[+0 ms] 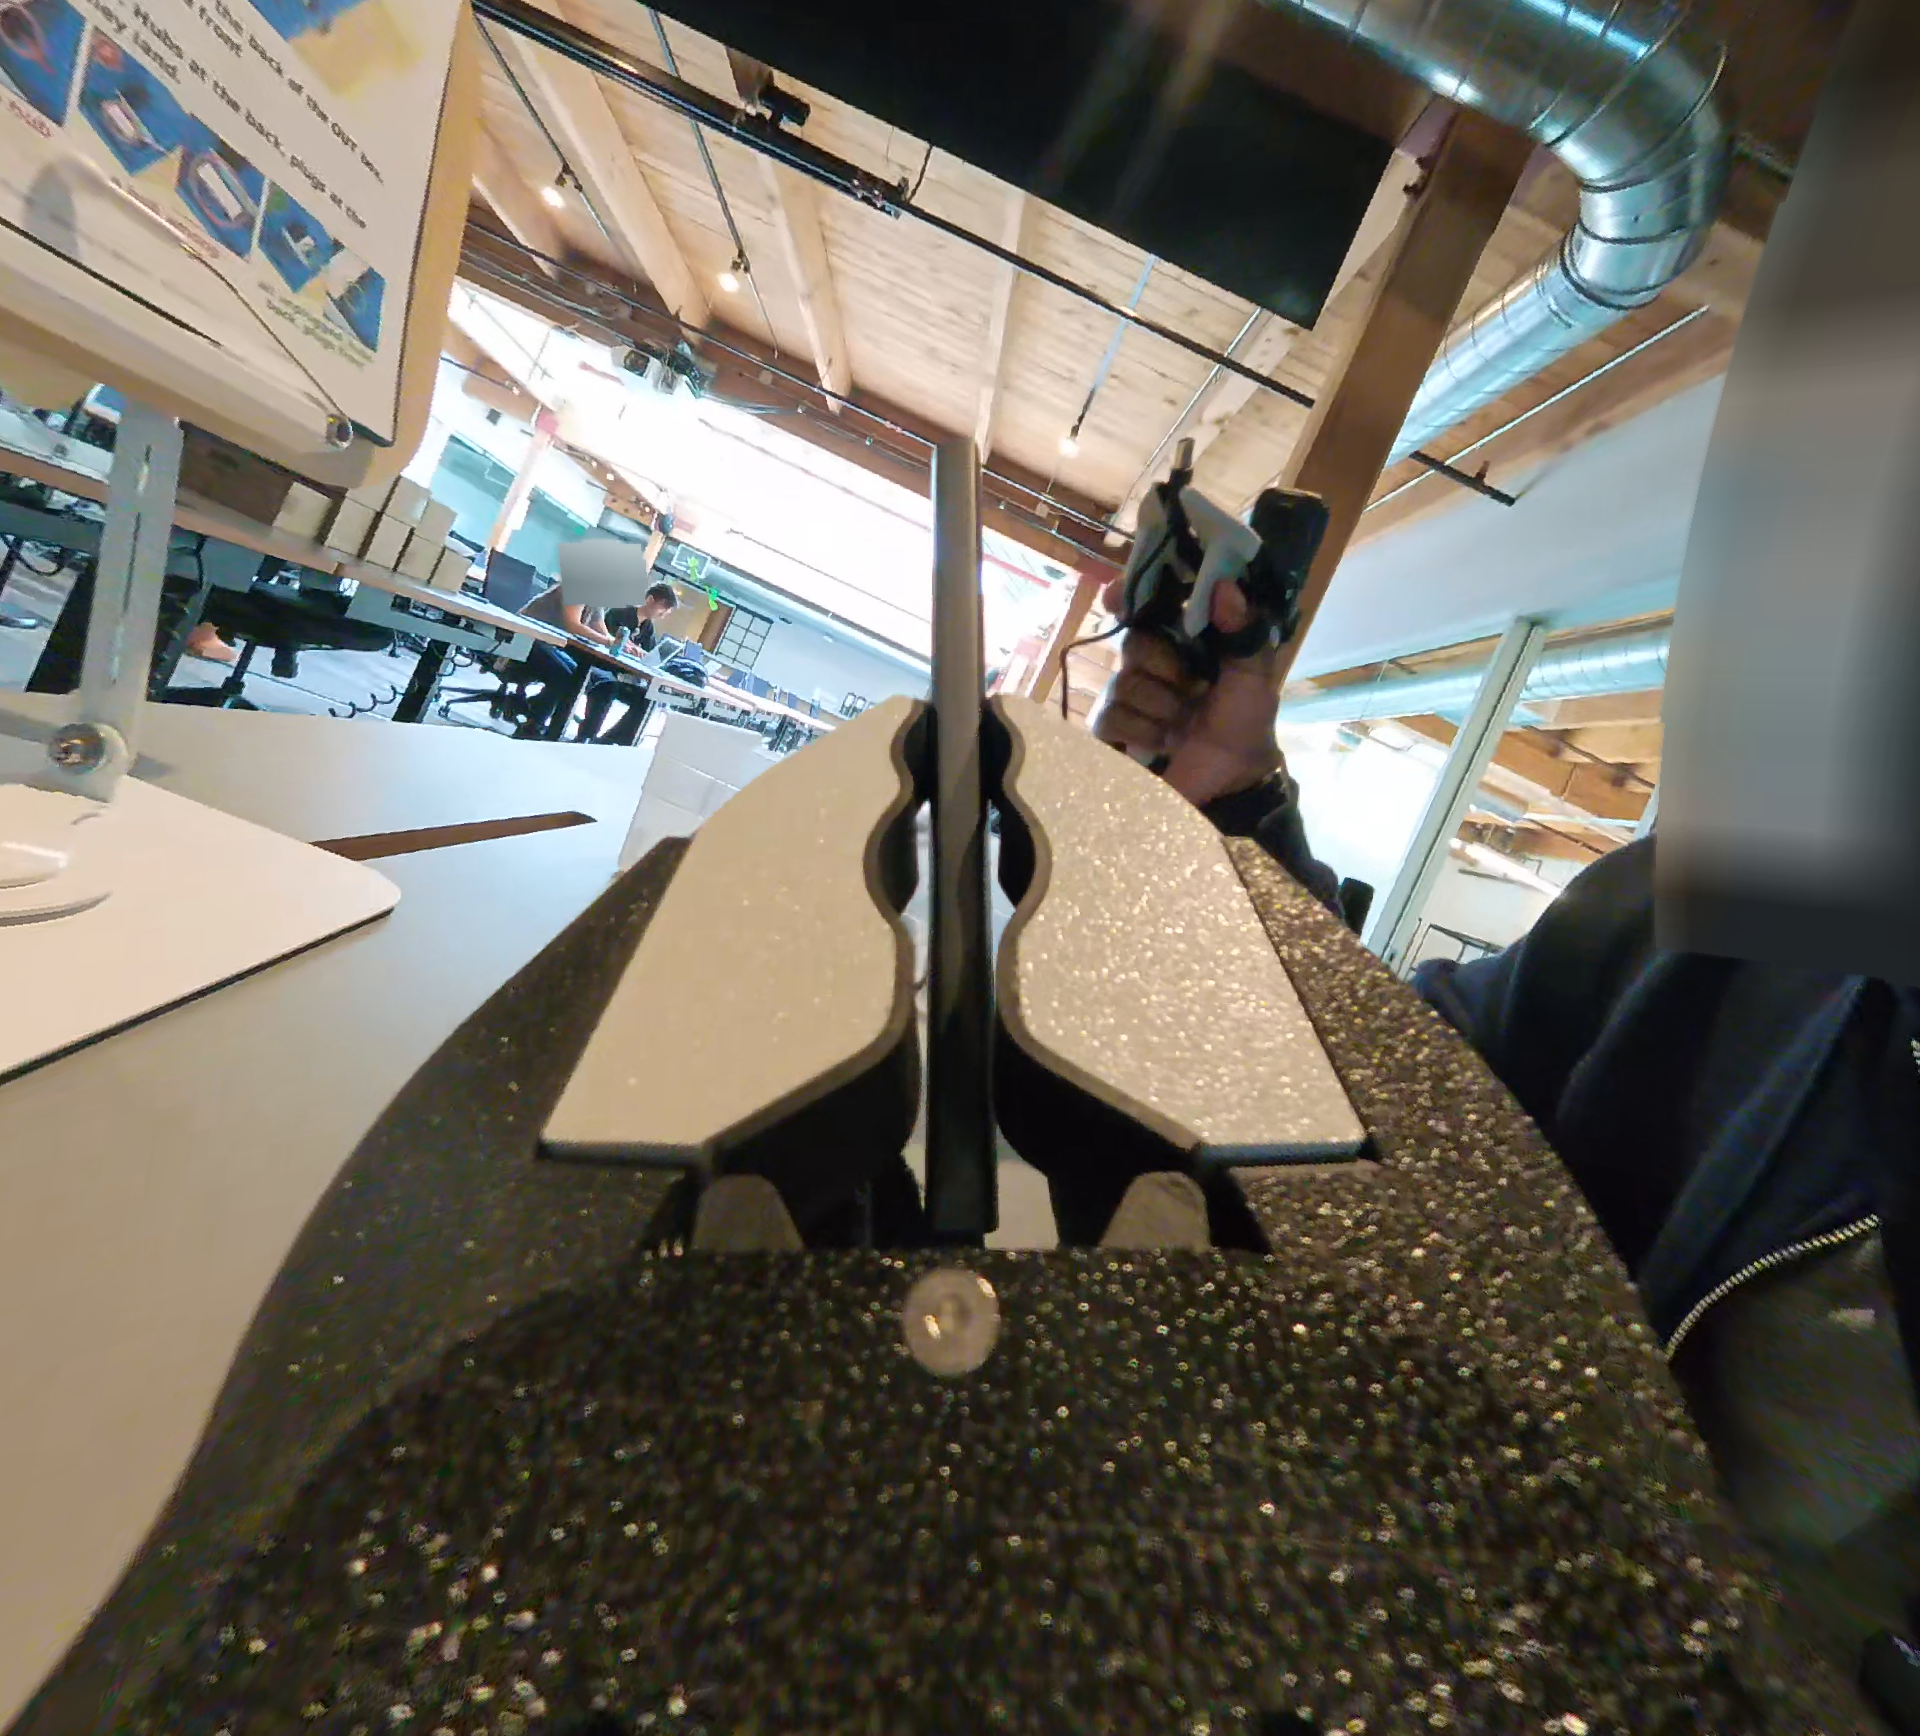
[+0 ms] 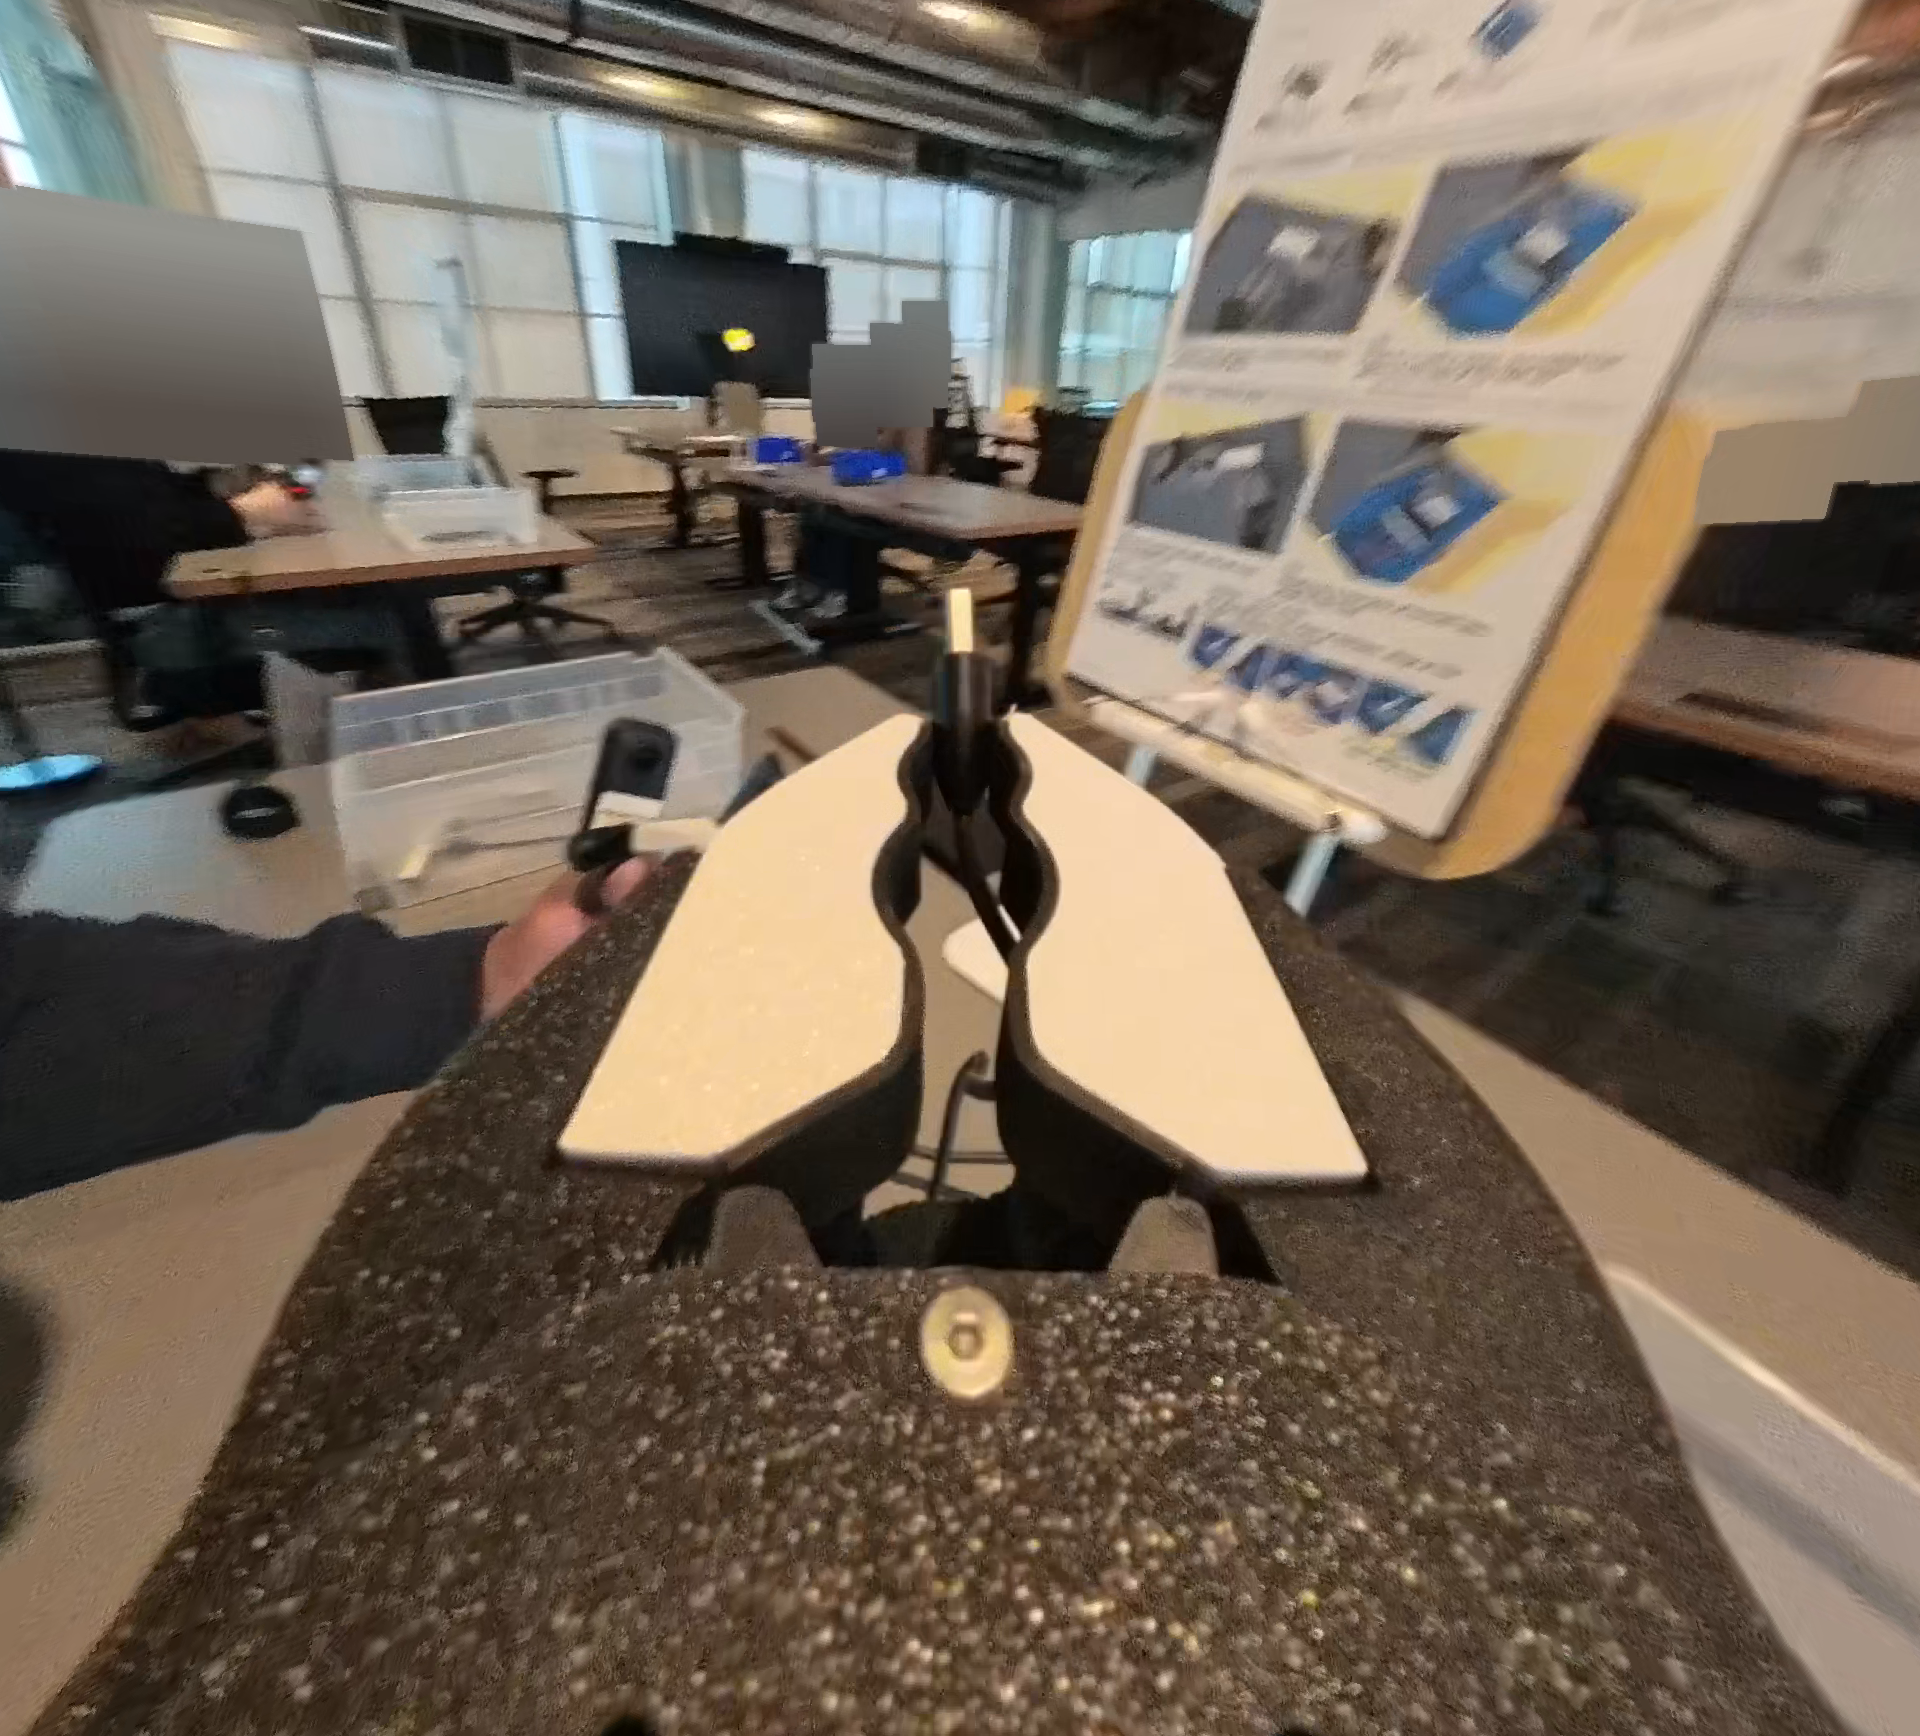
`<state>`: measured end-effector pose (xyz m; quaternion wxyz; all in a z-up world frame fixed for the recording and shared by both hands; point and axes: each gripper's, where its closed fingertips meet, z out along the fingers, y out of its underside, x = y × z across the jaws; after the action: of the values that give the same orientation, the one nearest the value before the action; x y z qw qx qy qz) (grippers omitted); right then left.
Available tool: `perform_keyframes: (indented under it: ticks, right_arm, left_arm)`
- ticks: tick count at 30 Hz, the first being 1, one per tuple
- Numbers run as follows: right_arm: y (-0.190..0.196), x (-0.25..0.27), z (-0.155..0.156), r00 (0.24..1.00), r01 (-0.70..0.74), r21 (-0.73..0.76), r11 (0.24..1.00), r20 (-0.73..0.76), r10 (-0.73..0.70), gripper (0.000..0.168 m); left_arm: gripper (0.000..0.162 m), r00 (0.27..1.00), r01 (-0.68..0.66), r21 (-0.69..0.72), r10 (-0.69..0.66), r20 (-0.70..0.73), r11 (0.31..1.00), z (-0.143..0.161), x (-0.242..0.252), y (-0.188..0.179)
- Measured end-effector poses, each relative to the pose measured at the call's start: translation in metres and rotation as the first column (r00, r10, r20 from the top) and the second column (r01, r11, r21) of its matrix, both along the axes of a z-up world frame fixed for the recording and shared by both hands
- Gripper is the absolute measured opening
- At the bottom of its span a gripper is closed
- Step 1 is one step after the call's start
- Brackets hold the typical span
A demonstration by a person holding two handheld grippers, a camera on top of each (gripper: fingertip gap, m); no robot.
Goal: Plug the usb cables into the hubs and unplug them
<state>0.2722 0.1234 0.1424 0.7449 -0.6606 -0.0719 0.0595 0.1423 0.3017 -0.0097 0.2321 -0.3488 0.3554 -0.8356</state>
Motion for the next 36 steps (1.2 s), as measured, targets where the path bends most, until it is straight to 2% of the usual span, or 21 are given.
perform_keyframes:
  ticks: [3, 7, 10, 13, 19, 22, 29, 32, 34, 36]
  right_arm:
    - [-0.05, 0.026, 0.047, 0.985, 0.147, 0.128, 0.981, 0.072, -0.157, 0.01]
    - [-0.116, 0.048, 0.103, 0.949, 0.267, 0.322, 0.908, 0.075, -0.306, 0.01]
    - [-0.136, 0.061, 0.13, 0.917, 0.323, 0.366, 0.873, 0.108, -0.384, 0.01]
    - [-0.138, 0.076, 0.134, 0.887, 0.368, 0.357, 0.859, 0.142, -0.439, 0.01]
    - [-0.138, 0.113, 0.09, 0.862, 0.426, 0.339, 0.839, 0.128, -0.49, 0.01]
    - [-0.137, 0.127, 0.058, 0.88, 0.403, 0.335, 0.852, 0.115, -0.461, 0.01]
    - [-0.126, 0.15, -0.002, 0.904, 0.393, 0.215, 0.894, 0.09, -0.419, 0.01]
    - [-0.123, 0.146, -0.024, 0.918, 0.358, 0.115, 0.927, 0.137, -0.372, 0.01]
    - [-0.12, 0.137, -0.048, 0.945, 0.294, -0.015, 0.956, 0.151, -0.289, 0.01]
    - [-0.116, 0.134, -0.076, 0.957, 0.265, -0.153, 0.952, 0.165, -0.24, 0.01]
  left_arm:
    - [0.009, 1.0, -0.002, 0.004, 0.002, 0.003, 1.0, 0.0, -0.001, 0.0]
    - [0.009, 1.0, -0.006, 0.03, 0.006, 0.0, 1.0, -0.001, 0.0, -0.004]
    - [0.009, 1.0, -0.008, 0.048, 0.009, -0.003, 0.999, -0.001, 0.001, -0.007]
    - [0.009, 1.0, -0.004, 0.054, 0.004, -0.005, 0.999, -0.001, 0.001, -0.008]
    - [0.009, 1.0, -0.003, 0.062, 0.003, 0.002, 0.998, -0.001, 0.0, -0.009]
    - [0.009, 1.0, 0.002, 0.062, -0.002, 0.003, 0.998, -0.001, 0.0, -0.01]
    - [0.009, 1.0, 0.011, 0.057, -0.011, 0.004, 0.998, -0.001, 0.0, -0.01]
    - [0.009, 1.0, 0.012, 0.056, -0.012, 0.004, 0.998, -0.001, 0.0, -0.01]
    - [0.009, 1.0, 0.013, 0.057, -0.014, 0.004, 0.998, -0.001, 0.0, -0.01]
    - [0.009, 1.0, 0.016, 0.06, -0.016, 0.002, 0.998, -0.001, 0.0, -0.01]
